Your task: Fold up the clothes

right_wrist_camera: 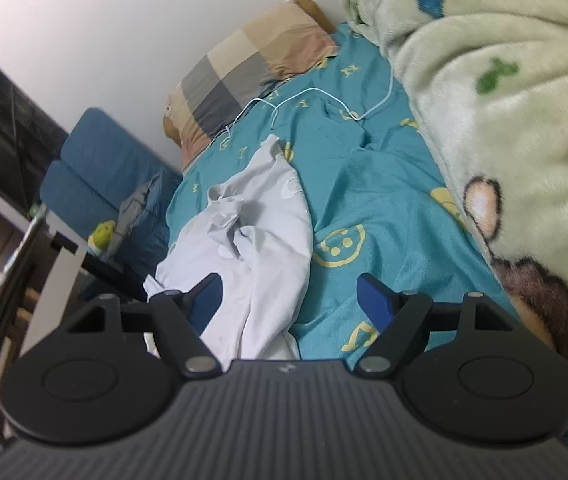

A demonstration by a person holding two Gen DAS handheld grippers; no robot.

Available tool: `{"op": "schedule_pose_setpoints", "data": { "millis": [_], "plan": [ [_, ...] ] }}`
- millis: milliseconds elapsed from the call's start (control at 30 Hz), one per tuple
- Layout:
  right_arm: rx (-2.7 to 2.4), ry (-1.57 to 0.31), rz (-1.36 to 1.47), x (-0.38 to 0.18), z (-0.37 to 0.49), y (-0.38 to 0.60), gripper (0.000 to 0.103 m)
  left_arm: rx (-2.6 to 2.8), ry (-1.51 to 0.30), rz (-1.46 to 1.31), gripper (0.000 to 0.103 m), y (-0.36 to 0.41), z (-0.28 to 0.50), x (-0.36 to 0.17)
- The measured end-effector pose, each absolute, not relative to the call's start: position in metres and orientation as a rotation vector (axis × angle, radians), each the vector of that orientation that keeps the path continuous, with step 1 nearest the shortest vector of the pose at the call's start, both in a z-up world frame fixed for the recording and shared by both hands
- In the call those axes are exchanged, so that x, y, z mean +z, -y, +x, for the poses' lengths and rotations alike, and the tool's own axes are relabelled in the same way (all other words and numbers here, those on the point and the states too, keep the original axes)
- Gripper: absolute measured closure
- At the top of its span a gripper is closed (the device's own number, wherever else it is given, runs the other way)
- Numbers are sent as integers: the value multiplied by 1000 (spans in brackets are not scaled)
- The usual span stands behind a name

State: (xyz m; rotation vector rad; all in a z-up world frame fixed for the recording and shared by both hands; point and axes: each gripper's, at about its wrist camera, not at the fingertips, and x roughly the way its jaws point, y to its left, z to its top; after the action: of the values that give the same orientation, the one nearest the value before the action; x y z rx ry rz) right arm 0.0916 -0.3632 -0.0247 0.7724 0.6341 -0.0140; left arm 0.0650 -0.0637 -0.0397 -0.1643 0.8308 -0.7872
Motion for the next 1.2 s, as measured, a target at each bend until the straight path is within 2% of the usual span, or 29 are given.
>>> {"op": "schedule_pose_setpoints", "data": {
  "millis": [100,133,167,200,233,267,467,667,900,1033,1100,1167,1200],
  "plan": [
    [-16,-629,784,-26,92,365,26,-776,-860,-71,33,79,55,-55],
    [-19,-636,779,-27,93,365,26,-755,-875,-45,46,81,56,-62],
    [-22,-643,773,-28,95,364,26,-743,-885,-39,75,80,57,-66],
    [-23,-651,768,-29,97,364,26,-741,-890,-53,89,75,58,-67],
    [-17,-661,765,-30,99,363,26,-739,-895,-66,96,70,59,-68],
    [-10,-671,763,-32,100,363,26,-737,-900,-80,98,65,60,-69],
    [34,-709,800,-38,106,362,26,-691,-951,-240,99,8,38,-41],
    [46,-737,870,-45,110,364,26,-521,-1068,-104,99,-29,10,-52],
    [34,-781,866,-49,117,357,26,-487,-1103,-141,97,-33,20,-55],
    [48,-876,904,-63,140,355,26,-526,-1072,-211,65,-29,29,-47],
    [54,-924,923,-71,152,354,26,-539,-1048,-248,61,-22,38,-45],
    [56,-964,952,-78,168,354,26,-548,-1026,-288,50,-14,47,-45],
    [59,-972,959,-81,177,353,26,-548,-1020,-313,48,-10,52,-47]
  ]
}}
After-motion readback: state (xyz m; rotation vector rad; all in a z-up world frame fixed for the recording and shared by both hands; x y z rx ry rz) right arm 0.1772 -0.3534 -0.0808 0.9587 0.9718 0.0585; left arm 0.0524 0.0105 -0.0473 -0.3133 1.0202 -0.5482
